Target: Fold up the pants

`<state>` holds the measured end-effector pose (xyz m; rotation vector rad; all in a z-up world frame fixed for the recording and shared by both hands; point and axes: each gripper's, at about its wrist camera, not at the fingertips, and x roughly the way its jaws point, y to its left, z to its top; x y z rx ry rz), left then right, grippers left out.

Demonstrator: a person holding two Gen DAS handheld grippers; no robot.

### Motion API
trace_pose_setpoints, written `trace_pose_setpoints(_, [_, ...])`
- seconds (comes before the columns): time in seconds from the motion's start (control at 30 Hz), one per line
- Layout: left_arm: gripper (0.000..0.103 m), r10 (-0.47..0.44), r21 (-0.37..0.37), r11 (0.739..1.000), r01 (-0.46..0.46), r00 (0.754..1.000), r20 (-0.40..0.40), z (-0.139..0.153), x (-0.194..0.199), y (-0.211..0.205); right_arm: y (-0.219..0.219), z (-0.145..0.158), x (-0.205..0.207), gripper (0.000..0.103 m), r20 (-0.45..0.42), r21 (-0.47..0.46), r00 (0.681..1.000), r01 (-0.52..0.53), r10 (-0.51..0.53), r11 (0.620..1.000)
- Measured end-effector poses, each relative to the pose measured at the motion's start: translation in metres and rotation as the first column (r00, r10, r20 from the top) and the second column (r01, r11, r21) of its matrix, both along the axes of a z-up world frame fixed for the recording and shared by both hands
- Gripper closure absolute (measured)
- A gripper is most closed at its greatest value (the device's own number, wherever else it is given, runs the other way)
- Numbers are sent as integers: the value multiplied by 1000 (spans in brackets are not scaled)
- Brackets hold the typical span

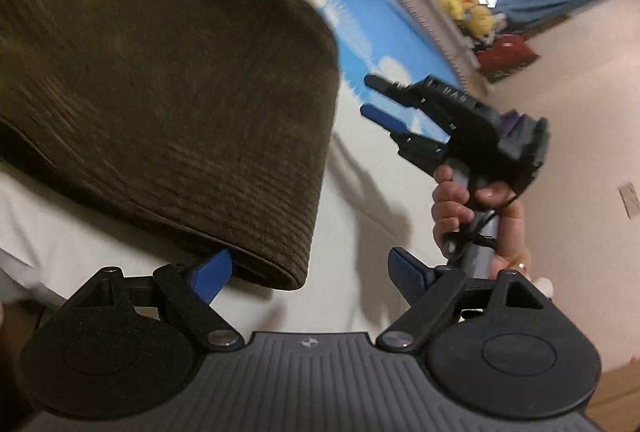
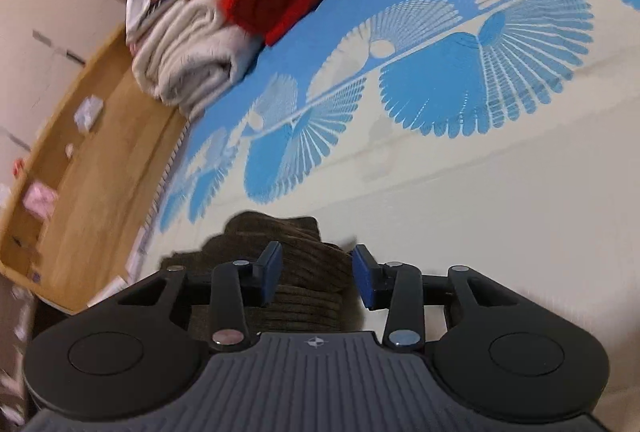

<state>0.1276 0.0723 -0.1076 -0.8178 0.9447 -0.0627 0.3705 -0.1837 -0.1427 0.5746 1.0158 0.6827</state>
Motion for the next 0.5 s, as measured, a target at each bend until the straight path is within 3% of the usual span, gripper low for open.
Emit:
trace_pose_setpoints(0.3, [16, 195, 8, 981, -195, 977, -82, -16, 27, -9, 36, -25, 21, 51, -46, 28, 992, -120, 121, 992])
trace_pose_setpoints(0.33, [33, 213, 39, 977, -210, 973, -86, -16, 27, -11, 41, -27, 23, 58, -40, 28, 991, -126, 128, 992])
trace_pose_setpoints(0.37, [58, 224, 89, 972, -216, 970, -94, -14, 28, -12, 47, -27, 23, 64, -16, 16, 990, -137, 137, 990])
trace_pose_setpoints(0.43, [65, 201, 124, 974, -190, 976, -87, -15, 29, -12, 55, -22, 23, 75, 34, -22, 987, -156, 157, 987])
trace_pose_setpoints(0.5, [68, 176, 136, 977, -163, 981, -87, -13, 29, -10, 62, -14, 23, 79, 58, -61, 982, -176, 179, 983])
